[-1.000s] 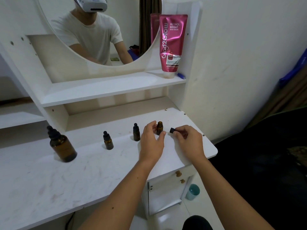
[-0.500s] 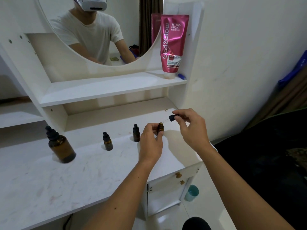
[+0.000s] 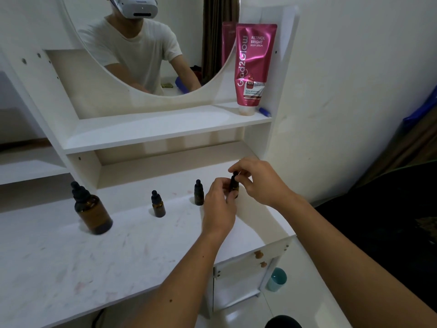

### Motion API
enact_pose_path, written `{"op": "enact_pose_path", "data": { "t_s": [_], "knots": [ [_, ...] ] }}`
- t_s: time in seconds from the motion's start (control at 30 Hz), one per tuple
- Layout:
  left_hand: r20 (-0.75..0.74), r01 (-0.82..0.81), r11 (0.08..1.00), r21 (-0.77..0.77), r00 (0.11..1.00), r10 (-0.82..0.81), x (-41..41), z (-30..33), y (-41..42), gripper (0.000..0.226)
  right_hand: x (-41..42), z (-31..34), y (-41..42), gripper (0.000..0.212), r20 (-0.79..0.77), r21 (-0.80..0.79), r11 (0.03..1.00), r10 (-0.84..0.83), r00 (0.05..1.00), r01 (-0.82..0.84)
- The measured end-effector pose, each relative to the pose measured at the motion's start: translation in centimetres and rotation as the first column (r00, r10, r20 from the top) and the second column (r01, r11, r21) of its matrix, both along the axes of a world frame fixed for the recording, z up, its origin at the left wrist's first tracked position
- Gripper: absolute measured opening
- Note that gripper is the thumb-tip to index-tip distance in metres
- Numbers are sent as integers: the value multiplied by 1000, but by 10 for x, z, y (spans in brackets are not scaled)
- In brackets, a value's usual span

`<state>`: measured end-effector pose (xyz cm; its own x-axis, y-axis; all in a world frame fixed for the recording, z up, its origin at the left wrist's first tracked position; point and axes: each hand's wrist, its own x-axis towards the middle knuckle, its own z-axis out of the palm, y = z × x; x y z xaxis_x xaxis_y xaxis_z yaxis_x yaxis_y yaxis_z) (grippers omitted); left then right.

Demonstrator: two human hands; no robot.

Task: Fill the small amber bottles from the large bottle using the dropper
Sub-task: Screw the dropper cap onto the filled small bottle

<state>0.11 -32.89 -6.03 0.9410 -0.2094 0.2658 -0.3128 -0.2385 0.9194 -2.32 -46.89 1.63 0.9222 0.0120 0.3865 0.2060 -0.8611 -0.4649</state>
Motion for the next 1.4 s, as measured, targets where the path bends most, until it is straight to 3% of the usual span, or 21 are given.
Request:
{"op": "enact_pose_path", "data": {
  "t_s": [0.1, 0.27, 0.4, 0.73, 0.9, 1.03, 1.17, 1.3, 1.4],
  "knots": [
    [-5, 0, 1000, -3, 1000, 0, 1, 0, 1, 18, 3, 0, -1, 11, -22, 60, 996, -63, 998, 64],
    [-7, 12, 1000, -12, 1000, -12, 2, -1, 1, 21, 1, -3, -2, 27, -88, 108, 991, -70, 994, 80],
    [-10, 1, 1000, 3, 1000, -1, 2, 0, 0, 18, -2, -8, -2, 18, -95, 175, 980, -78, 992, 94],
    [-21, 13, 1000, -22, 1000, -13, 1, 0, 1, 19, -5, -27, 1, 22, -65, 409, 890, -189, 980, 199],
    [12, -1, 1000, 0, 1000, 1, 2, 0, 0, 18, -8, -28, 3, 14, 25, 367, 924, -122, 992, 104],
    [-16, 20, 999, -30, 1000, -20, 1, 0, 1, 21, -6, -28, 1, 17, -19, 421, 891, -179, 984, 170],
    [14, 4, 1000, 15, 1000, -5, 3, -2, -1, 17, -7, -28, -3, 17, 9, 353, 934, -58, 998, 51],
    [5, 18, 1000, -4, 1000, -18, 2, -2, 0, 17, -5, -29, -5, 18, -45, 401, 905, -138, 989, 144],
    [18, 17, 1000, 8, 1000, -17, 1, 0, -1, 17, -5, -28, -4, 21, -18, 382, 923, -49, 999, 52]
  ]
}}
